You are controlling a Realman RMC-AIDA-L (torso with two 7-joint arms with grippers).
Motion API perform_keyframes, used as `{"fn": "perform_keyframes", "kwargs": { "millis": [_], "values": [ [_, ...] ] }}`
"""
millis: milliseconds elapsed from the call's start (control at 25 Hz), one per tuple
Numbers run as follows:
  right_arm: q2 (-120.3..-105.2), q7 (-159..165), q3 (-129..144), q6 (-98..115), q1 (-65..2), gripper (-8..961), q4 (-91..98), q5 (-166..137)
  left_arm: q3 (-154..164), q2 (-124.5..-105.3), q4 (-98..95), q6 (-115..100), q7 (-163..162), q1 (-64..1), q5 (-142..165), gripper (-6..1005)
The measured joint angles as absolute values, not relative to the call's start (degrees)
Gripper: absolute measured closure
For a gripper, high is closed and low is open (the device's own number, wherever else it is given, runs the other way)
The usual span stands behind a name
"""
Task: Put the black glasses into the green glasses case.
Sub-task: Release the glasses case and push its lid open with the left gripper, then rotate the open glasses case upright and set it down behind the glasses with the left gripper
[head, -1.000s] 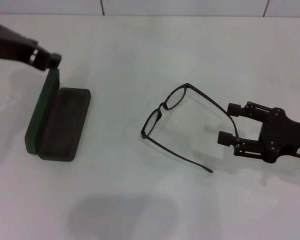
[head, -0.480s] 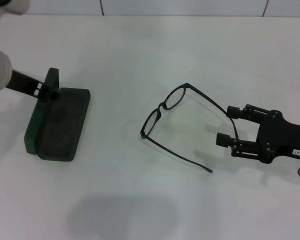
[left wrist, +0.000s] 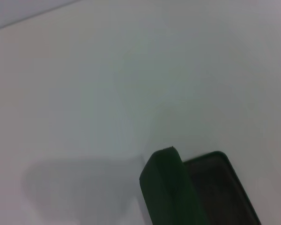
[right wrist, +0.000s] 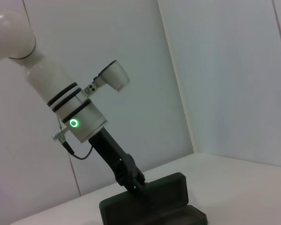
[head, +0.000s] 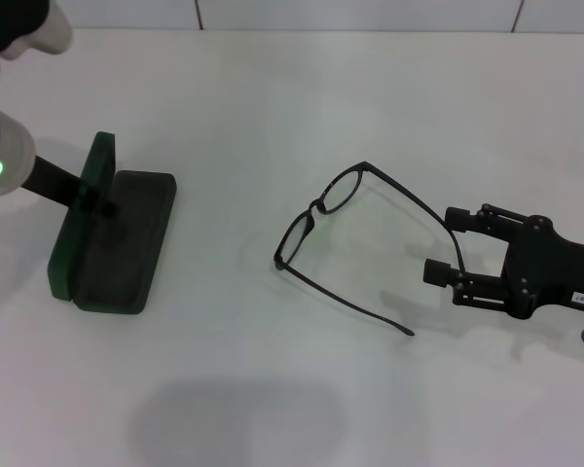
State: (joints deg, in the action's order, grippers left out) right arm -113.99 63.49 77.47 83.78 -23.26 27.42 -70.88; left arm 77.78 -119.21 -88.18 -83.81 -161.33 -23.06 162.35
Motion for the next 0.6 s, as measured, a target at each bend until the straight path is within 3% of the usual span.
{"fn": "perform_keyframes", "kwargs": {
  "millis": [120, 360, 600],
  "values": [
    [-113.99, 63.5, 77.5, 83.7, -23.3, 156, 27.4, -71.0, 77.8, -119.14, -88.2, -84.8, -161.1, -23.3, 162.4, 475],
    [-114.03, 63.5, 77.4, 83.7, -23.2, 156, 27.4, -71.0, 77.9, -119.0, -90.1, -85.6, -160.9, -23.3, 162.4, 686],
    [-114.1, 63.5, 77.4, 84.1, -22.8, 156, 27.3, -71.0, 78.1, -119.0, -91.1, -85.7, -160.3, -23.1, 162.4, 746]
  ]
}}
